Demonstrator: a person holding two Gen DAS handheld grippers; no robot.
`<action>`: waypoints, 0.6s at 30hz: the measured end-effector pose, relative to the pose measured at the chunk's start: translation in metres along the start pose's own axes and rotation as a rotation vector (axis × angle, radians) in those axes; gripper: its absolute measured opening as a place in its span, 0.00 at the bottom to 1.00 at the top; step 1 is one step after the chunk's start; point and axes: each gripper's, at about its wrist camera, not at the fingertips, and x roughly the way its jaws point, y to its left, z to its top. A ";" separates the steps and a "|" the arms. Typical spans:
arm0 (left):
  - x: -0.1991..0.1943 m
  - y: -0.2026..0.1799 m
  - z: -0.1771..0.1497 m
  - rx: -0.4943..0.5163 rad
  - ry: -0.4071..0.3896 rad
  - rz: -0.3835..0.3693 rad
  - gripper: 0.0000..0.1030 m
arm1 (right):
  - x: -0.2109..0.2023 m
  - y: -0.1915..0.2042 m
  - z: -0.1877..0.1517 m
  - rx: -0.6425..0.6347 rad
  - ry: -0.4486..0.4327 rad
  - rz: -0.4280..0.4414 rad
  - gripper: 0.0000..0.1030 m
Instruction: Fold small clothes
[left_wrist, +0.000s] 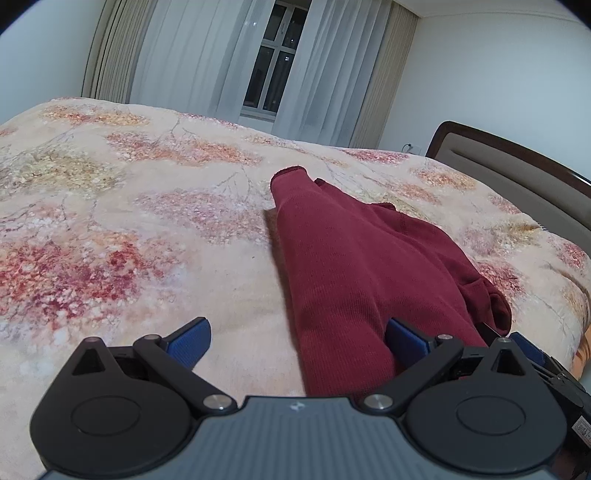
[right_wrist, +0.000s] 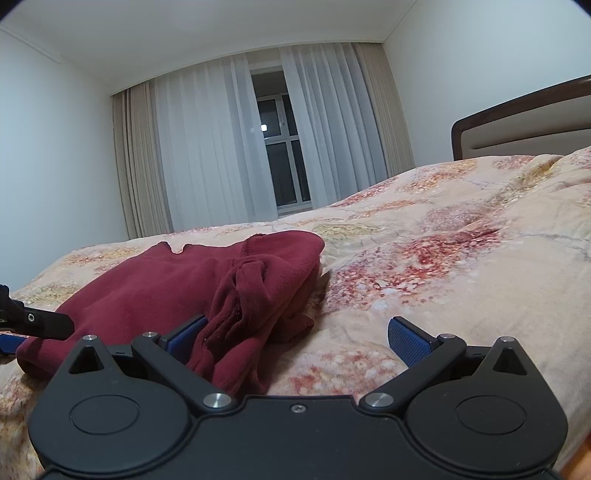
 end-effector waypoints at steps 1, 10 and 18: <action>-0.001 0.000 0.001 0.000 0.005 0.001 0.99 | -0.001 0.001 0.001 -0.002 0.004 -0.004 0.99; -0.003 -0.001 0.003 0.000 0.016 0.002 0.99 | -0.008 0.003 0.009 0.006 0.060 -0.012 0.99; -0.017 0.010 0.009 -0.072 -0.029 -0.049 1.00 | -0.015 -0.013 0.032 0.109 0.130 0.130 1.00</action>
